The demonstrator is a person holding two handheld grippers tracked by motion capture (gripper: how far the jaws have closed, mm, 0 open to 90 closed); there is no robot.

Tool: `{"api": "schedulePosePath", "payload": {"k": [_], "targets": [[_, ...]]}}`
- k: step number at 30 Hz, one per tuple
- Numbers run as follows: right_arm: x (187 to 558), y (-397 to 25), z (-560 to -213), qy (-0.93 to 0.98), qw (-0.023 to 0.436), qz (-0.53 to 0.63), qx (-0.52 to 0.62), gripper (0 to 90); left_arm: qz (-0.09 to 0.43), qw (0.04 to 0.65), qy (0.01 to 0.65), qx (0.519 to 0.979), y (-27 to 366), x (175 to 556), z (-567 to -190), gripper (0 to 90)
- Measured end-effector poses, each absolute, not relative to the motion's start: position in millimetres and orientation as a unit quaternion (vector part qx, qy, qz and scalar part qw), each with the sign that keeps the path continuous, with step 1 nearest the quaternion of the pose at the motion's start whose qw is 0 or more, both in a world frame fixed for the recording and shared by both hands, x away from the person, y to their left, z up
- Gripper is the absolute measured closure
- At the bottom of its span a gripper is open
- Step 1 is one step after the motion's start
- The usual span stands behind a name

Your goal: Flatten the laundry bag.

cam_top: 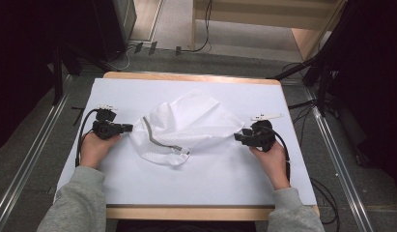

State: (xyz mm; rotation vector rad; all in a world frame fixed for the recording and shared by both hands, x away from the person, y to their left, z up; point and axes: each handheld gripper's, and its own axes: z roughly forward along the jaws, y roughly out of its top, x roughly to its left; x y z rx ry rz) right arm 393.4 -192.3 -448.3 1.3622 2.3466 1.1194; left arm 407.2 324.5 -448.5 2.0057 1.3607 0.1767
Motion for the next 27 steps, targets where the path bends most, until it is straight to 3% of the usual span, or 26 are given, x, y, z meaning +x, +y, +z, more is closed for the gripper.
{"api": "schedulePosePath", "payload": {"k": [27], "targets": [[444.4,-190.2,-469.4,0.779,0.121,0.344,0.510,54.8,0.040,0.344,0.539,0.768,346.5,359.1,-443.6,88.9]]}}
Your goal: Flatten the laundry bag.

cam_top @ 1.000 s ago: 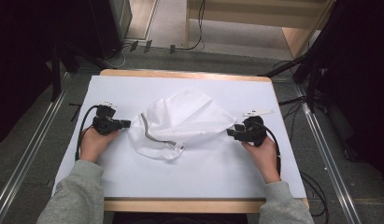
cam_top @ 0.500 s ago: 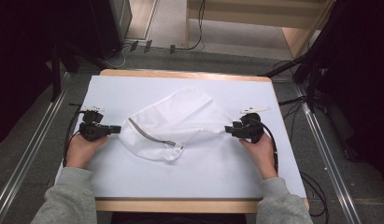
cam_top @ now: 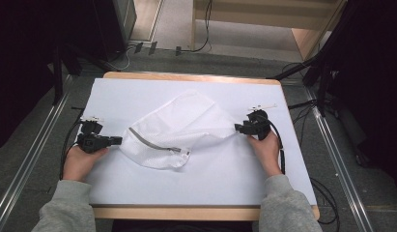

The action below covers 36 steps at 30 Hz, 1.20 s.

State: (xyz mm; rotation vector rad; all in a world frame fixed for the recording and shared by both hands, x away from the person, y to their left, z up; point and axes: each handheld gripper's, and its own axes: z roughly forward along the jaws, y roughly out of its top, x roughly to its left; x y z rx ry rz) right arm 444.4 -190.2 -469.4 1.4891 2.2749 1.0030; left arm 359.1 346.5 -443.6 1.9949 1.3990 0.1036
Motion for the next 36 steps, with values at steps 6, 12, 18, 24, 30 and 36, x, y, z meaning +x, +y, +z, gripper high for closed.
{"api": "schedulePosePath", "payload": {"k": [6,12,18,24,30,36], "targets": [[447.7,-181.0,-468.0,0.796,0.137,0.318,0.497,86.2,0.037,0.345,0.539,0.767,345.6,355.6,-443.7,88.8],[463.2,-186.3,-463.5,0.789,0.124,0.322,0.508,88.7,0.029,0.350,0.532,0.770,341.6,348.9,-441.2,88.9],[479.8,-195.1,-462.1,0.773,0.122,0.336,0.524,88.7,0.027,0.351,0.516,0.781,328.5,333.8,-436.1,88.8],[493.7,-195.3,-462.0,0.771,0.121,0.342,0.524,88.7,0.005,0.349,0.501,0.792,321.3,314.3,-435.4,88.8],[497.2,-186.6,-462.4,0.775,0.130,0.339,0.517,79.2,0.040,0.353,0.485,0.799,319.3,302.2,-432.5,79.9],[487.8,-191.4,-450.3,0.772,0.123,0.355,0.513,65.9,0.050,0.368,0.491,0.788,323.6,308.7,-429.3,62.6]]}}
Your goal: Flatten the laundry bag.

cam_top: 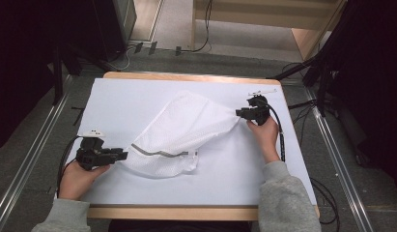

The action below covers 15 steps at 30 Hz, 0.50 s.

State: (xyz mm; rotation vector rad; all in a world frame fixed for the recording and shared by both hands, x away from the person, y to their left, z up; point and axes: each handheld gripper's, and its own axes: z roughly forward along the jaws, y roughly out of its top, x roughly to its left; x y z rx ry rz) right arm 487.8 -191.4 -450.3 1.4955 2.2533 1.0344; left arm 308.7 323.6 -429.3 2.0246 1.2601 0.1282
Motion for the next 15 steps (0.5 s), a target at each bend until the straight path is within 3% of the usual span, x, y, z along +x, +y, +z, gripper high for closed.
{"api": "schedulePosePath", "payload": {"k": [6,15], "targets": [[466.4,-196.2,-440.6,0.774,0.127,0.365,0.501,58.6,0.053,0.382,0.482,0.787,316.3,328.9,-423.8,48.0],[432.3,-188.3,-435.1,0.794,0.119,0.362,0.474,56.0,0.037,0.366,0.474,0.800,299.2,359.4,-422.6,42.9]]}}
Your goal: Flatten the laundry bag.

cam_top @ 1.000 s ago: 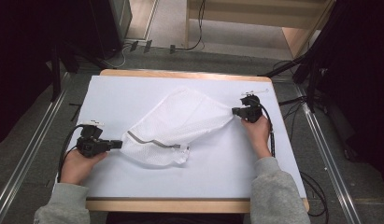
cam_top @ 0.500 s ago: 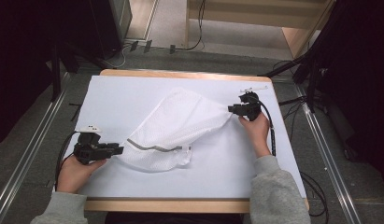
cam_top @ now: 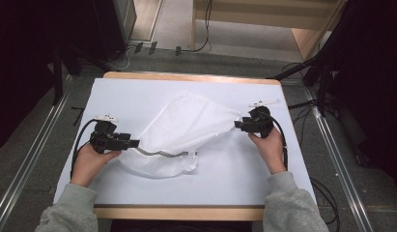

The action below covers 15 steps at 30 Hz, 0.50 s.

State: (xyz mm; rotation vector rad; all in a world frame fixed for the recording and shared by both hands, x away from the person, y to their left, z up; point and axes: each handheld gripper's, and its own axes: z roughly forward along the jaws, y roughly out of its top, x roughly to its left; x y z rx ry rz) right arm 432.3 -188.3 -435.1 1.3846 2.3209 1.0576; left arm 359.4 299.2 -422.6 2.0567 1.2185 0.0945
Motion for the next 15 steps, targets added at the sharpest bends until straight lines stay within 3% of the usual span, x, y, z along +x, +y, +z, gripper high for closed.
{"api": "schedulePosePath", "payload": {"k": [8,15], "targets": [[410.4,-189.5,-430.2,0.794,0.108,0.375,0.466,52.4,0.041,0.378,0.464,0.800,287.2,382.5,-417.6,37.4],[393.2,-187.3,-429.3,0.797,0.108,0.378,0.459,52.1,0.033,0.377,0.473,0.796,278.6,401.4,-417.7,43.7]]}}
